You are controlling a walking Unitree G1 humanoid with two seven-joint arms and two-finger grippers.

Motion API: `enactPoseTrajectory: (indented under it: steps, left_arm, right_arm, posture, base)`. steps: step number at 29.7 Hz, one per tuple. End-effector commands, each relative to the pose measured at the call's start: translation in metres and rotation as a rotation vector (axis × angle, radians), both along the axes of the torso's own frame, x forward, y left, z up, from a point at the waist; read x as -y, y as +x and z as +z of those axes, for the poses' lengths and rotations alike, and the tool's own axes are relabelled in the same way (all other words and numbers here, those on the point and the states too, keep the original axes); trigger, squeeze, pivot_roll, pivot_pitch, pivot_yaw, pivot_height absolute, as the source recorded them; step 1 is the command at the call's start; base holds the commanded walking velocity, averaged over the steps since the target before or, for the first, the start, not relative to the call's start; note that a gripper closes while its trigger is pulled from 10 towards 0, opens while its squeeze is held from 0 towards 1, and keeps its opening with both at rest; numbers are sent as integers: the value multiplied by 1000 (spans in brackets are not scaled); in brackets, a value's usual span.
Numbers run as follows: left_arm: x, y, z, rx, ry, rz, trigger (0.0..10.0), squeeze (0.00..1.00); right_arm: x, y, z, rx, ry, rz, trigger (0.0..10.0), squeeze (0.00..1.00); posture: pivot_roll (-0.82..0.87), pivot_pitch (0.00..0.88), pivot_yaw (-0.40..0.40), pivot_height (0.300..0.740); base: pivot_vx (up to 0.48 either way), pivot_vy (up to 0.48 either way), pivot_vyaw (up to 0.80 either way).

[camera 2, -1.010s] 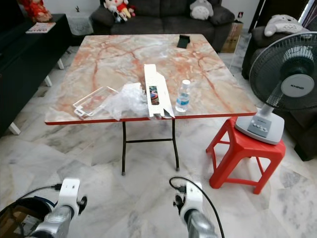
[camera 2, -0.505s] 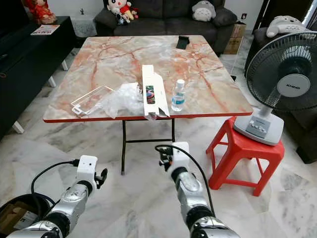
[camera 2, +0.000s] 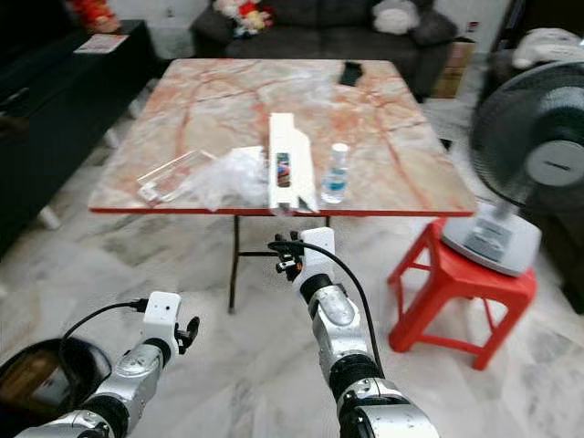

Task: Picking trash to rubbish bin

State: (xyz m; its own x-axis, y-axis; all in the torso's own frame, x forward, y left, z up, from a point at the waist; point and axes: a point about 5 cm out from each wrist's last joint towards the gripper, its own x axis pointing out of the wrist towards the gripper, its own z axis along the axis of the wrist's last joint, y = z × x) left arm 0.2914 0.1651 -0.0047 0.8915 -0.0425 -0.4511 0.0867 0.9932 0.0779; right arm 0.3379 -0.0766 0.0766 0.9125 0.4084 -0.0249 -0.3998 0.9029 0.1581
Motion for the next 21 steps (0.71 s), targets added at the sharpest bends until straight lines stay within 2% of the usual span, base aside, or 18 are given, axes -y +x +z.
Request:
enactPoseTrajectory:
  steps: [1,4,8,15,17,21]
  left_arm:
    - [6,8,10,53,-40,-16,10000,0]
    - [26,21,27,142,-118,-84,10000,0]
    - [40,32,42,200,-136,-127,10000,0]
    - [44,39,51,233,-152,-119,10000,0]
    - [46,47,66,302,-151,-93,10000,0]
    - [42,50,71,334,-141,-74,10000,0]
  right_arm:
    - [-6,4,12,58,3,27,10000,0]
    - [-12,4,18,92,2,72,10000,0]
    - [-15,5,21,97,1,82,10000,0]
    - [-15,6,21,90,8,81,10000,0]
    - [-16,6,22,87,9,73,10000,0]
    - [-15,7,23,93,27,57,10000,0]
  posture:
    - [14,0,-7,740]
    - [12,0,-8,740]
    - [13,0,-8,740]
    - [16,0,-7,740]
    - [11,0,-2,740]
    - [12,0,0,740]
  base:
    - [0,0,800]
    - [0,0,800]
    - [0,0,600]
    - [0,0,0]
    - [0,0,0]
    - [144,0,0]
